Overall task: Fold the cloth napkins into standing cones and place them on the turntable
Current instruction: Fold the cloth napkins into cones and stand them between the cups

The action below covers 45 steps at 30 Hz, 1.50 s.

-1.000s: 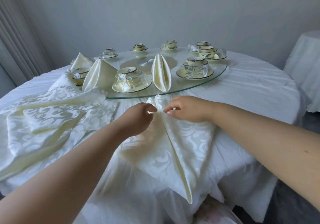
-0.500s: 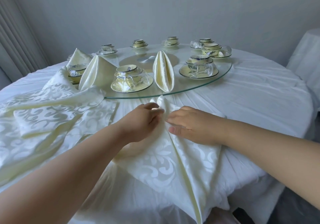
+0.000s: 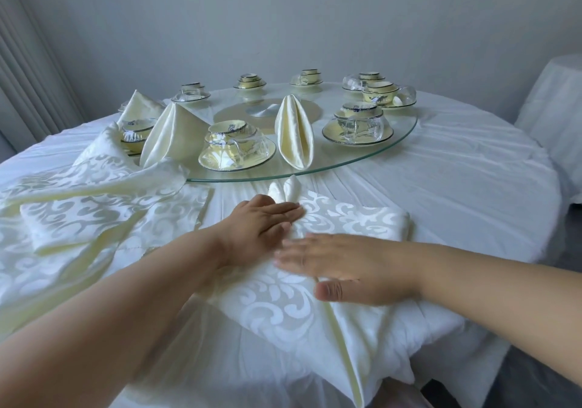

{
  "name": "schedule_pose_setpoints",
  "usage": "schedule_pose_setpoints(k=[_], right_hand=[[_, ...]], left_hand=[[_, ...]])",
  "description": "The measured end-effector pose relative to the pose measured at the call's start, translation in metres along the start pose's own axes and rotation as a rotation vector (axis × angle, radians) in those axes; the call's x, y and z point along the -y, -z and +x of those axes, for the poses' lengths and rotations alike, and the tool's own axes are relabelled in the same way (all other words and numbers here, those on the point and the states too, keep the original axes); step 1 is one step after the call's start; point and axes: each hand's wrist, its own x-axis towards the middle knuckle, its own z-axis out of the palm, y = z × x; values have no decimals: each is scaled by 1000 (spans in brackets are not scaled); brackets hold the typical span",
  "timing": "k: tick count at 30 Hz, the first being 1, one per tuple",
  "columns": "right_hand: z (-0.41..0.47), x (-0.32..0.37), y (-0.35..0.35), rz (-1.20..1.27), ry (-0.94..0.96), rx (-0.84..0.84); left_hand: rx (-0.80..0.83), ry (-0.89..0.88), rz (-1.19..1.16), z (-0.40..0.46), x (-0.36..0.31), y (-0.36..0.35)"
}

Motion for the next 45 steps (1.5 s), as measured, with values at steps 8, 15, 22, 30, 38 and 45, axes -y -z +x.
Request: schedule_pose_setpoints(k=[8,15,22,30,38,45], right_hand=[[-4,3,-5,1,9,100],[14,-39,25,395,-427,-571],[69,-79,29,230,-764,-436],[91,-82,40,219,-1003,-229],[75,-90,57,672,-914,-331],[52,-67,90,1042,-680,-454]], left_hand=[[99,72,24,3,-5,3],[-325,447,-306,11,10,19],[-78,828,-341,30,5,26],[18,879,-391,46,7,29],[-236,724,-1012,34,19,33],[-339,624,-1090,29,8,63]])
